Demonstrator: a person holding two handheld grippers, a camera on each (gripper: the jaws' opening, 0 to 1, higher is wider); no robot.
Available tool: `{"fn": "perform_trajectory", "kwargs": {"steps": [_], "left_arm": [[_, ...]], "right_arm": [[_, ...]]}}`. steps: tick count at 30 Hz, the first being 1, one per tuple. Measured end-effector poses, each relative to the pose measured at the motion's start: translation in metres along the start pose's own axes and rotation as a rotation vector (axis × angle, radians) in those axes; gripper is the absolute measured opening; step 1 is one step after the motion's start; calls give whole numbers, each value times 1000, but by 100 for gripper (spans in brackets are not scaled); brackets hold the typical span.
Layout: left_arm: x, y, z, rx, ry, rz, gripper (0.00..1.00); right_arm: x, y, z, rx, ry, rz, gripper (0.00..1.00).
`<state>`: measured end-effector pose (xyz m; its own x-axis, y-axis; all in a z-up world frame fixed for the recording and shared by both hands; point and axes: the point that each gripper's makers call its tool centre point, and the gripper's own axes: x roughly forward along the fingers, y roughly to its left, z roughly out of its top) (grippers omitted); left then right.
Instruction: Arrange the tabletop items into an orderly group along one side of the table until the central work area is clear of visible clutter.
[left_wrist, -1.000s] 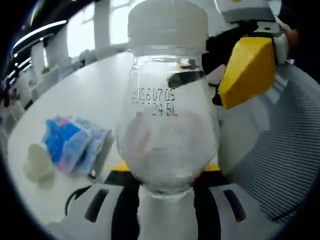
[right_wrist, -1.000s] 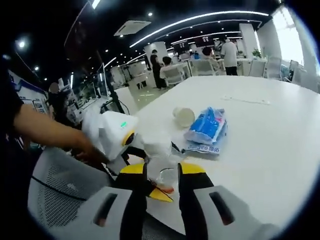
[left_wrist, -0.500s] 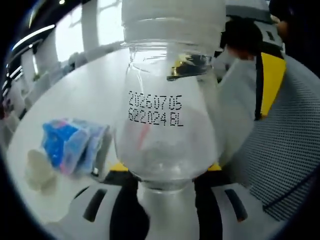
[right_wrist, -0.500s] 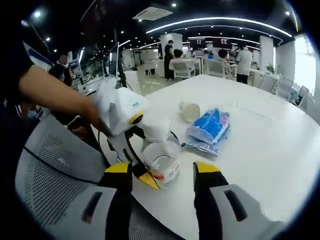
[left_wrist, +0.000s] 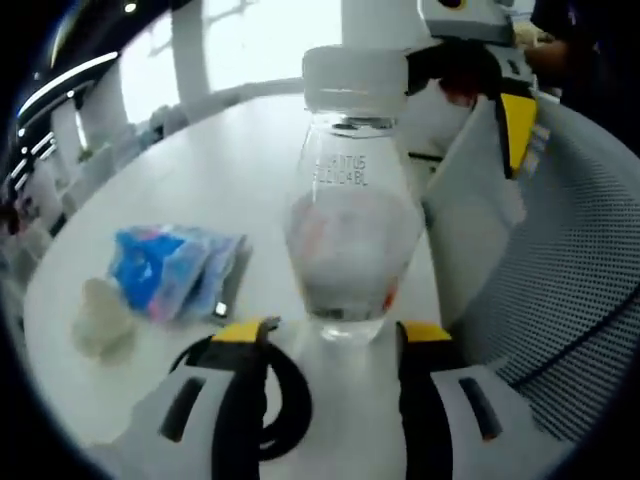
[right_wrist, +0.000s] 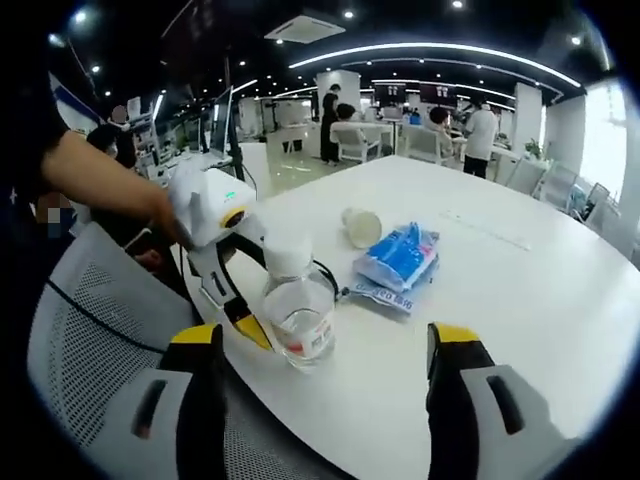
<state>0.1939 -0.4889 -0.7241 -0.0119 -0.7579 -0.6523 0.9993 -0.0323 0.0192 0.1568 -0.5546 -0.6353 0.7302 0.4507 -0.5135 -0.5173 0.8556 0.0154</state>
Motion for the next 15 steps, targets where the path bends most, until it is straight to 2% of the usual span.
{"fn": "perform_trajectory", "kwargs": {"steps": [7, 15], "left_arm": [[-19, 20, 2, -6, -17, 50, 52], [-37, 63, 9, -27, -41, 171, 52]], "right_arm": [[-1, 0, -1, -13, -7, 3, 99], [-2, 0, -4, -7, -12, -4, 100]]}}
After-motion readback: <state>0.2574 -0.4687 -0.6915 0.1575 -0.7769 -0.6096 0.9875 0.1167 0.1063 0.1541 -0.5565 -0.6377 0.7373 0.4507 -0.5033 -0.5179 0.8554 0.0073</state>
